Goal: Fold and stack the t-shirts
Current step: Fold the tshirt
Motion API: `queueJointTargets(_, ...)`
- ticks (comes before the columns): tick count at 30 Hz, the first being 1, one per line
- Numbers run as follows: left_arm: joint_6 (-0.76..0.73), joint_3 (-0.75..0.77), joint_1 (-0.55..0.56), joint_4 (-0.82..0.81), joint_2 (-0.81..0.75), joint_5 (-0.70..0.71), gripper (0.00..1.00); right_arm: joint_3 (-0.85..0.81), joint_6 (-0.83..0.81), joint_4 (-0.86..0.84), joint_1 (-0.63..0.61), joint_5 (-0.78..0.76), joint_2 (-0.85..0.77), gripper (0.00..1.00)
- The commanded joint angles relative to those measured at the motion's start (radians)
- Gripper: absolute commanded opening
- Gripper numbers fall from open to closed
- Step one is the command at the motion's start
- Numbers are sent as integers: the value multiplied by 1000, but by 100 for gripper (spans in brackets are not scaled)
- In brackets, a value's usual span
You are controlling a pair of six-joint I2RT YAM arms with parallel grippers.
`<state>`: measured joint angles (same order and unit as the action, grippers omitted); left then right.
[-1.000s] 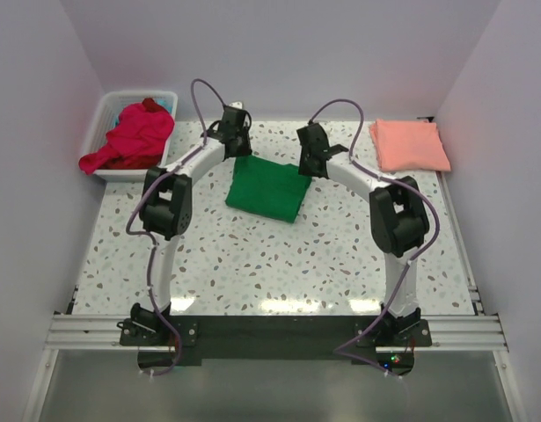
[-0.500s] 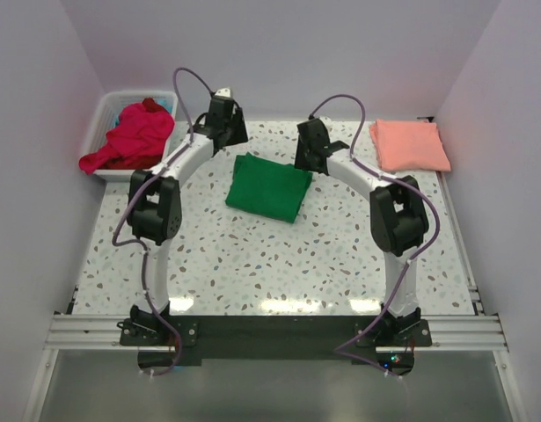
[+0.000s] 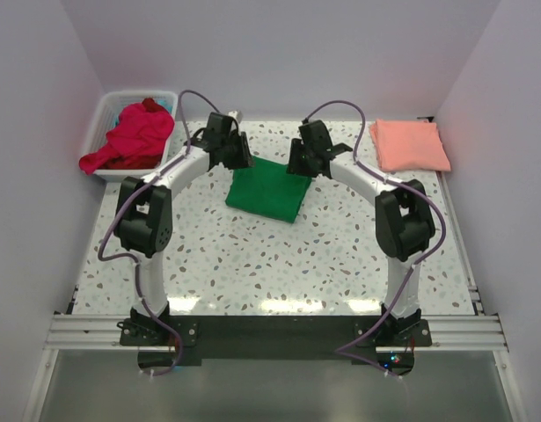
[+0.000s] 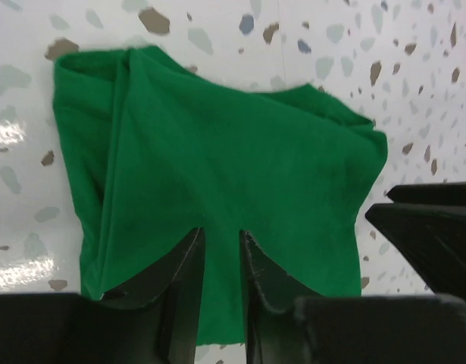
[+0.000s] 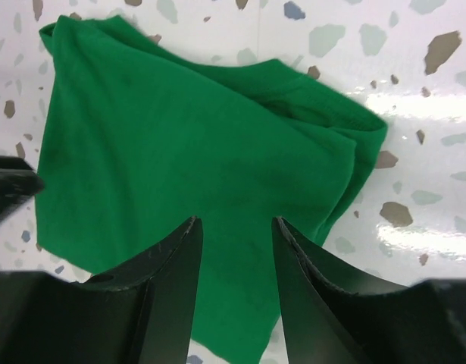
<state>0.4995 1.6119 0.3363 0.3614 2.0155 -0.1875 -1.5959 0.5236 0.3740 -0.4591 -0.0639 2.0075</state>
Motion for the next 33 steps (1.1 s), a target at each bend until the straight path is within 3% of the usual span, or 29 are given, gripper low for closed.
queueJointTargets(1,37,-47,23,-21,-14,-89,26,2,42,-9,-6,134,-21,45)
queueJointTargets(6,51,-52,26,4,3,15,12,7,26,17,-27,219,-10,45)
queueJointTargets(12,82,-87,26,122,-17,184,6,2,-45,118,-50,314,34,43)
queueJointTargets(21,63,-288,38,113,-74,210,3,105,-114,210,-55,276,2,41)
queueJointTargets(33,59,-414,82,198,-167,284,3,106,-146,362,-55,78,56,39)
